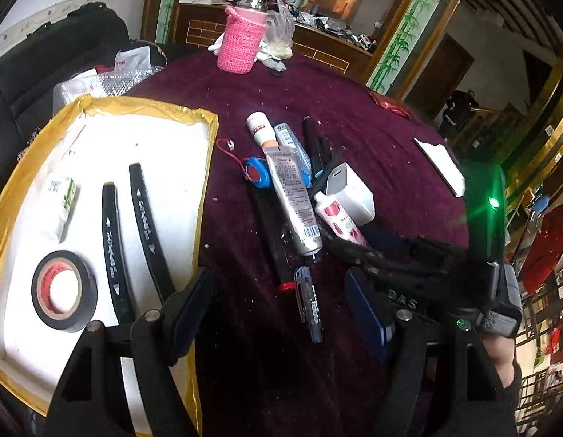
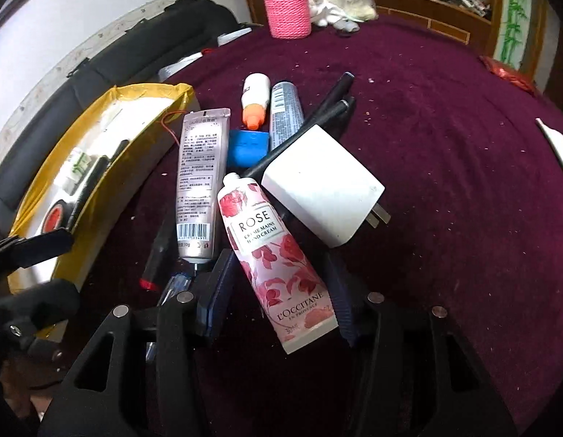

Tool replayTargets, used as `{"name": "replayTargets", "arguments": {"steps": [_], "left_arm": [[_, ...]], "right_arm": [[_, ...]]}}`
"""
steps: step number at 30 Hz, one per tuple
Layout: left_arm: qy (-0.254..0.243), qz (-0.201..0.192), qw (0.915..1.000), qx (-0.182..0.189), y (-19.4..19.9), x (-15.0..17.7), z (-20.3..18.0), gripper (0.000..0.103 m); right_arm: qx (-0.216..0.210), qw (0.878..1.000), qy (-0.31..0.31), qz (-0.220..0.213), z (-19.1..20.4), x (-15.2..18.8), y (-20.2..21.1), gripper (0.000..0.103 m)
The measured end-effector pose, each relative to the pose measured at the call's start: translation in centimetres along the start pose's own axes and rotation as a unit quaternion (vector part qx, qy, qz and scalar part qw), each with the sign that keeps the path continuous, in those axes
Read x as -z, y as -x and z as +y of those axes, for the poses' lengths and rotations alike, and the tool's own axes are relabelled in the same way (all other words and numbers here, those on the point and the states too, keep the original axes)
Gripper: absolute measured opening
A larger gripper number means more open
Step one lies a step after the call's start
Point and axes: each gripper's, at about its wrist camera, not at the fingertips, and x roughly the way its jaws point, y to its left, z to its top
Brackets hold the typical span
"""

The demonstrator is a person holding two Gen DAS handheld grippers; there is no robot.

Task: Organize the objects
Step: 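Grasp the beige tube with the left tool while the right tool grasps the pink rose hand-cream tube, then carry the beige tube and rose hand-cream tube over the tray with both tools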

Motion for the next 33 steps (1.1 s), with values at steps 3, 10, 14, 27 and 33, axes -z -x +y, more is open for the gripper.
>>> {"name": "replayTargets", "arguments": {"steps": [3,10,14,27,33], "left_arm": [[-0.008,-0.001,1.0,-0.002,-0.3,-0.8,-0.6,0.075],[-0.027,0.016,0.9995,-0.003,-5.1,-3.9,-3.2,0.075],[-0.014,0.035,0.9984,-0.043,-8.1,-4.7,-2.6,0.073],[0.016,0.029,0.9991,-0.028,-5.0,-2.7,-1.7,0.025],[-0.018,0.03,0.9993,-0.016,-2.3,-0.7,-3.1,0.013]], "right_arm": [[-0.026,0.999,-0.026,-0.008,-0.5,0.8,0.8,0.036],[-0.03,0.993,-0.095,-0.062,-1.9,4.2,3.8,0.03],[-0.03,0.986,-0.139,-0.09,-3.5,5.2,4.7,0.03],[-0.074,0.975,-0.193,-0.087,-5.4,5.8,4.0,0.029],[-0.084,0.977,-0.177,-0.09,-4.9,5.8,4.2,0.029]]}}
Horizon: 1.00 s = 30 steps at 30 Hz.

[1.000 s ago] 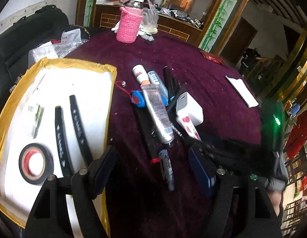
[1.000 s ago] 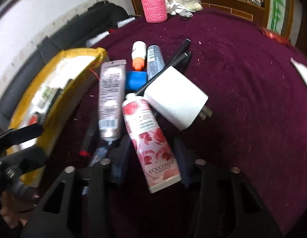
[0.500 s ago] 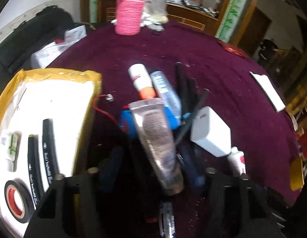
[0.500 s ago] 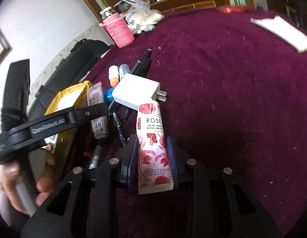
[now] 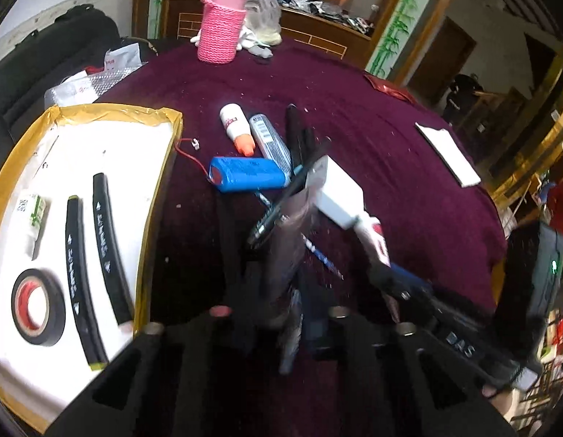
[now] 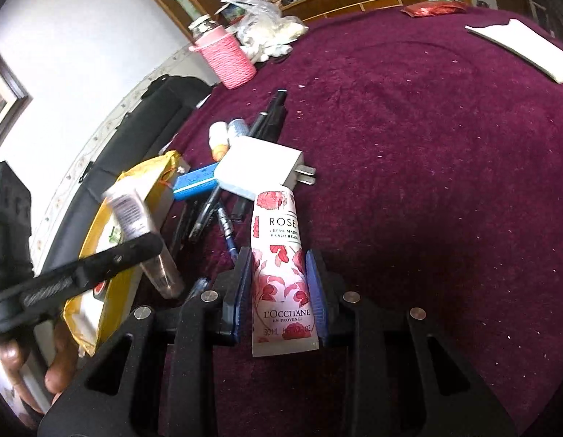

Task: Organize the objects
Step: 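Carry the beige tube and rose hand-cream tube over the tray with both tools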

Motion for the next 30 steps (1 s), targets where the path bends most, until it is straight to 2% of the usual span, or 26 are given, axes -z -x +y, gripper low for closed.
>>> {"name": "replayTargets", "arguments": {"steps": [3,6,8,12,16,24,30], "left_arm": [[-0.004,-0.008,1.0,-0.003,0.1,0.3,-0.2,0.012],[0.001,-0.016,0.9999,0.003,-0.1,0.2,0.1,0.012],[0.011,-0.02,0.9997,0.005,-0.6,-0.3,0.6,0.012],[-0.01,-0.025,0.9996,0.003,-1.6,-0.9,0.2,0.012],[-0.004,-0.016,0.9999,0.005,-3.0,-1.5,0.4,0.012],[-0.035,-0.017,0.9991,-0.015,-4.5,-1.6,-0.6,0.016],[-0.032,-0.024,0.999,-0.018,-4.2,-1.2,-0.9,0.012]], "right_arm": [[-0.002,1.0,0.014,0.01,0.5,0.1,-0.3,0.029],[0.014,1.0,0.011,0.014,0.6,0.3,0.2,0.028],[0.014,1.0,0.012,0.007,1.0,0.7,1.0,0.028],[0.016,1.0,0.024,-0.005,2.0,1.8,1.7,0.028],[0.03,0.999,0.031,-0.006,2.3,2.0,1.4,0.028],[0.035,0.999,0.018,0.003,1.9,1.8,0.9,0.029],[0.048,0.998,0.022,0.023,2.1,1.7,0.0,0.029]]}}
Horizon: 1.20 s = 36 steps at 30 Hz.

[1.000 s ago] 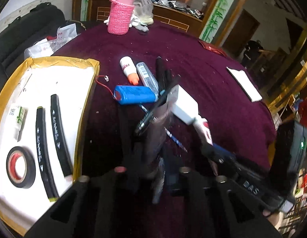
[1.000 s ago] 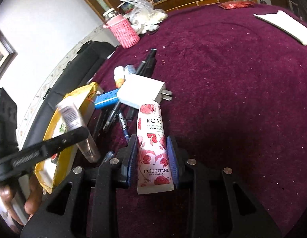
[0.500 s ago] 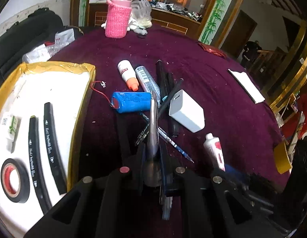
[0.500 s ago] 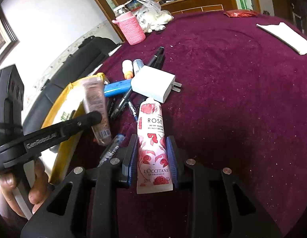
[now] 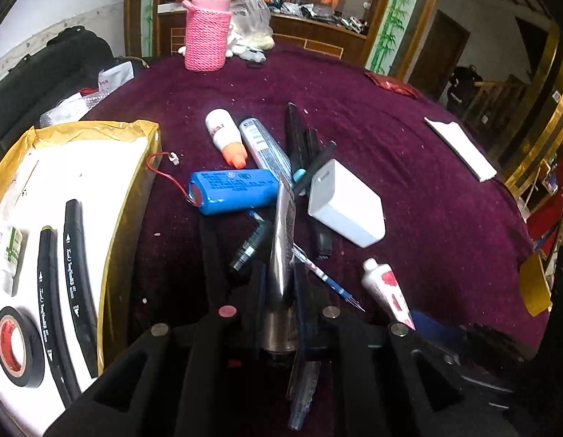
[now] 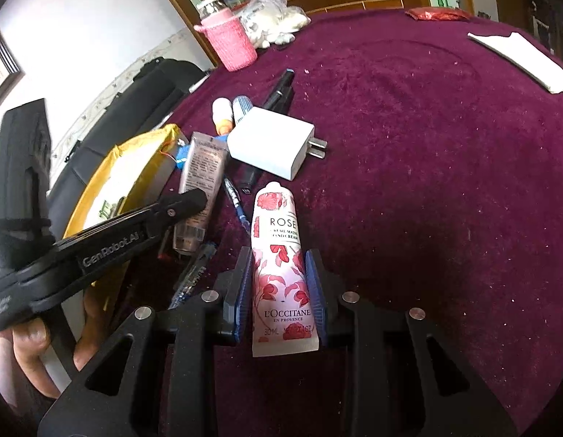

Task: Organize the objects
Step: 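Carry the beige tube and rose hand-cream tube over the tray with both tools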

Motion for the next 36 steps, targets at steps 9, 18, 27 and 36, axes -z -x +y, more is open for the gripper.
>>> {"name": "replayTargets", "arguments": {"steps": [9,18,27,36], "left_arm": [[0.074,0.01,0.9874,0.14,6.1,-0.4,2.6,0.012],[0.121,0.01,0.9814,0.149,9.6,1.8,7.1,0.012],[0.163,-0.021,0.9797,0.114,12.2,1.4,13.4,0.012],[0.171,-0.007,0.9824,0.076,9.1,-0.4,17.4,0.012]], "right_arm": [[-0.018,0.999,-0.019,-0.04,-0.4,0.3,1.6,0.027],[-0.069,0.996,0.023,-0.05,5.4,0.0,2.9,0.027],[-0.126,0.99,0.066,-0.018,11.7,-0.8,1.0,0.027],[-0.137,0.988,0.074,0.01,15.2,-3.3,-3.0,0.027]]}}
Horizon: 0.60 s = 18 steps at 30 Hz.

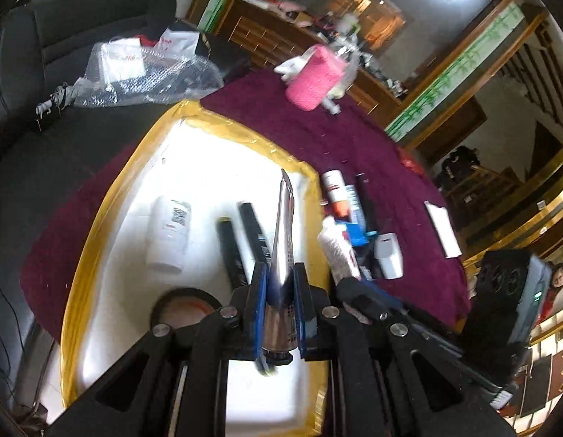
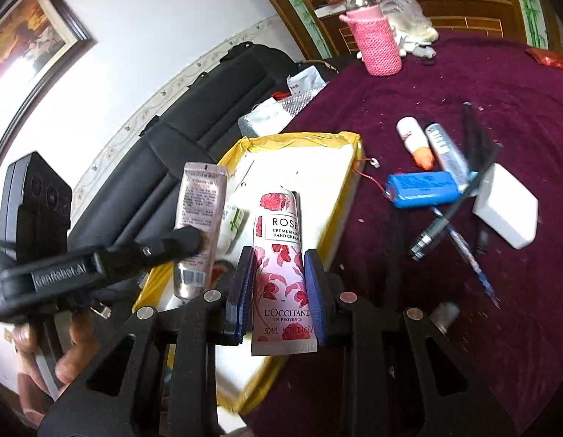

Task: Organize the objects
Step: 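Carry the beige tube and rose hand-cream tube over the tray with both tools, then lower and release both tubes into the tray with both tools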

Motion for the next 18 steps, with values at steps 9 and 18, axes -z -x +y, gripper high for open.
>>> {"name": "replayTargets", "arguments": {"steps": [9,18], "left_arm": [[-0.002,0.035,0.999,-0.027,-2.9,-1.1,1.9,0.012],[-0.003,0.03,0.9966,-0.077,-3.1,-1.5,3.0,0.012]], "right_arm": [[0.042,0.999,0.015,0.021,0.5,-2.9,-4.9,0.027],[0.085,0.995,0.027,0.04,0.9,-4.1,-8.9,0.022]]}}
